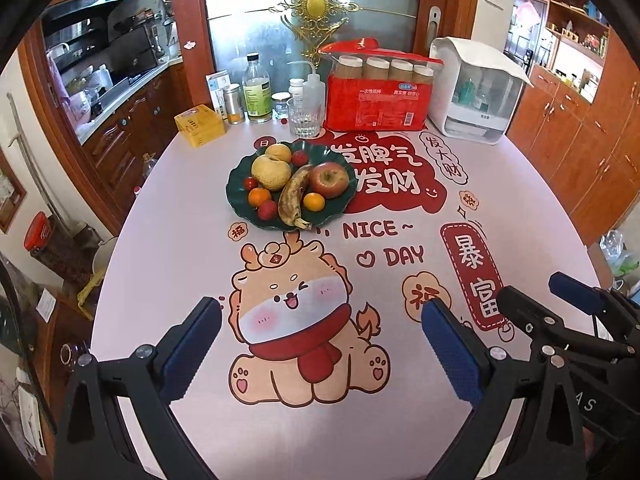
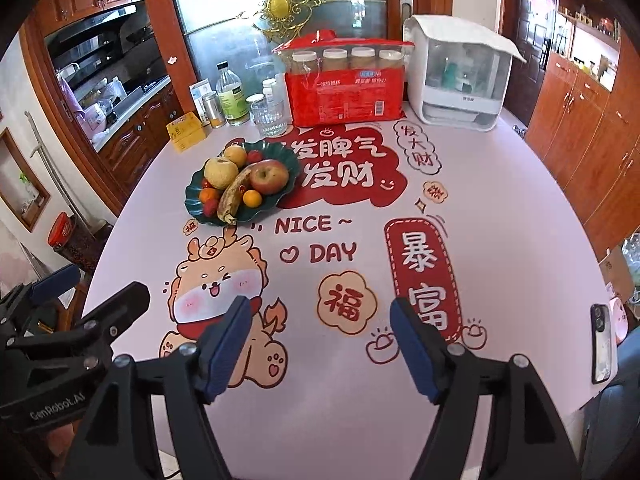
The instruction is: Organize fruits
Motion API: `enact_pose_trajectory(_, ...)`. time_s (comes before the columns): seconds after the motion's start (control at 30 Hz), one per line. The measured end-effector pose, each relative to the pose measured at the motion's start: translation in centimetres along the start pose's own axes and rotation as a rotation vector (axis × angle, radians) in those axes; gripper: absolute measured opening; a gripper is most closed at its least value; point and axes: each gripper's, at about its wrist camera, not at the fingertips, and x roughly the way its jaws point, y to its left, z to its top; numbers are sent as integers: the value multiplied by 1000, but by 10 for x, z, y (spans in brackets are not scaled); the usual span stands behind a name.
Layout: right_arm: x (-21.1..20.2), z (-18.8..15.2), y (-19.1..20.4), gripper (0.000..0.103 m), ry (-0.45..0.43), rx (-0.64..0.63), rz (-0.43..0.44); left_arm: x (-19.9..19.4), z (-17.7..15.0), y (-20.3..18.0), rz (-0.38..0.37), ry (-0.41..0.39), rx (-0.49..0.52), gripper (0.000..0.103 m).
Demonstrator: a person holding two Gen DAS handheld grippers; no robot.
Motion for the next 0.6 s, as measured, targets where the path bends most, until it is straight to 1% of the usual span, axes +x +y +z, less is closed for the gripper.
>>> enact_pose_trajectory(0.1,-4,1,-2,72,-15,-14,6,-1,-2,-3,14,2,-19,100)
enact_pose_trajectory(0.33,-2,2,-2,72,-16,-53,39,-3,-4,-1,54,8,-66,100)
enact_pose_trajectory(0.43,-1,3,-1,72,-12,-65,53,0,-5,2,63,22,-90,100)
enact_pose_trajectory(0.6,-1,5,0,72,-20,-83,65,2,-6,2,85,38,-103,100)
